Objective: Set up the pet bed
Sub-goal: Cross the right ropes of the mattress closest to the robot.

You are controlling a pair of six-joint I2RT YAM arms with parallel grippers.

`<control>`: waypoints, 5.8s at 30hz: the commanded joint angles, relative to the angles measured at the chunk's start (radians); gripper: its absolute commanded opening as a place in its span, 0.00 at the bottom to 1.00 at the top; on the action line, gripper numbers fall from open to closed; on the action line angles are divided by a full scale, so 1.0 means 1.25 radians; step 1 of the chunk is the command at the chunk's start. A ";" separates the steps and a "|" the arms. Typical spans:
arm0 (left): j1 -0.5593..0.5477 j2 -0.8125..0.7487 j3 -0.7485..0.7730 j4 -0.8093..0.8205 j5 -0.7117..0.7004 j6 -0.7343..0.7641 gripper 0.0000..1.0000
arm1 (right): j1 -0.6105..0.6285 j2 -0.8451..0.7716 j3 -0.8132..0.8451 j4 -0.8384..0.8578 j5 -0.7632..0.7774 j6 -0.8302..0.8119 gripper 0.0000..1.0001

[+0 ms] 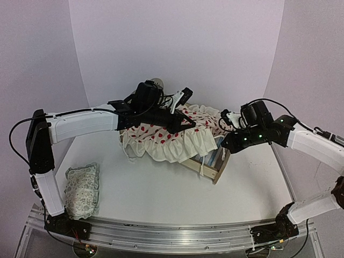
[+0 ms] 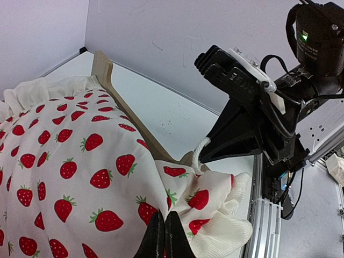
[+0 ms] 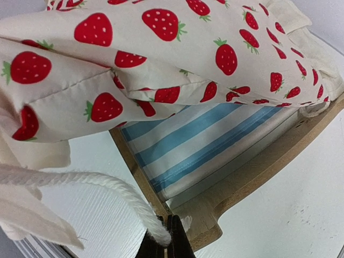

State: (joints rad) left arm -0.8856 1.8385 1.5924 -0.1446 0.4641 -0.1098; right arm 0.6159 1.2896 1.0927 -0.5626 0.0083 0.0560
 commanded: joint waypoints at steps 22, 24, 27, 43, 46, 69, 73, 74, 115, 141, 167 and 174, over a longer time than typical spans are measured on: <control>-0.016 -0.042 -0.086 0.044 -0.022 -0.025 0.00 | -0.003 0.154 -0.031 -0.009 -0.025 -0.064 0.00; -0.016 -0.040 -0.089 0.051 -0.025 -0.028 0.00 | -0.003 0.165 -0.024 -0.011 -0.029 -0.057 0.00; -0.017 -0.037 -0.091 0.057 -0.029 -0.030 0.00 | -0.004 0.179 -0.009 -0.027 -0.033 -0.051 0.01; -0.029 -0.055 -0.160 0.112 -0.047 -0.033 0.00 | -0.003 0.267 0.235 -0.347 0.085 -0.131 0.00; -0.032 -0.058 -0.178 0.140 -0.041 -0.038 0.00 | -0.003 0.282 0.230 -0.347 0.081 -0.120 0.00; -0.033 -0.035 -0.147 0.095 -0.029 -0.012 0.00 | -0.003 0.315 0.285 -0.357 0.089 -0.095 0.40; -0.037 -0.017 -0.134 0.085 -0.012 -0.007 0.00 | -0.003 0.299 0.312 -0.371 0.088 -0.086 0.46; -0.038 -0.012 -0.130 0.082 -0.010 -0.005 0.00 | -0.003 0.292 0.318 -0.375 0.089 -0.086 0.47; -0.087 0.013 -0.032 -0.241 -0.150 0.603 0.79 | -0.003 -0.063 -0.005 -0.224 0.137 0.187 0.54; -0.164 0.049 -0.188 -0.070 -0.103 0.587 0.44 | 0.058 -0.069 -0.003 -0.155 0.084 0.287 0.52; -0.163 0.216 0.051 -0.006 -0.168 0.570 0.43 | 0.057 -0.149 -0.060 -0.173 0.106 0.272 0.53; -0.163 0.206 0.049 0.030 -0.197 0.578 0.43 | 0.058 -0.136 -0.051 -0.173 0.110 0.262 0.53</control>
State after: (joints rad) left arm -1.0897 2.1426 1.6085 -0.1741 0.2574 0.6094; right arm 0.6861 1.1217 1.0264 -0.7784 0.1318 0.3993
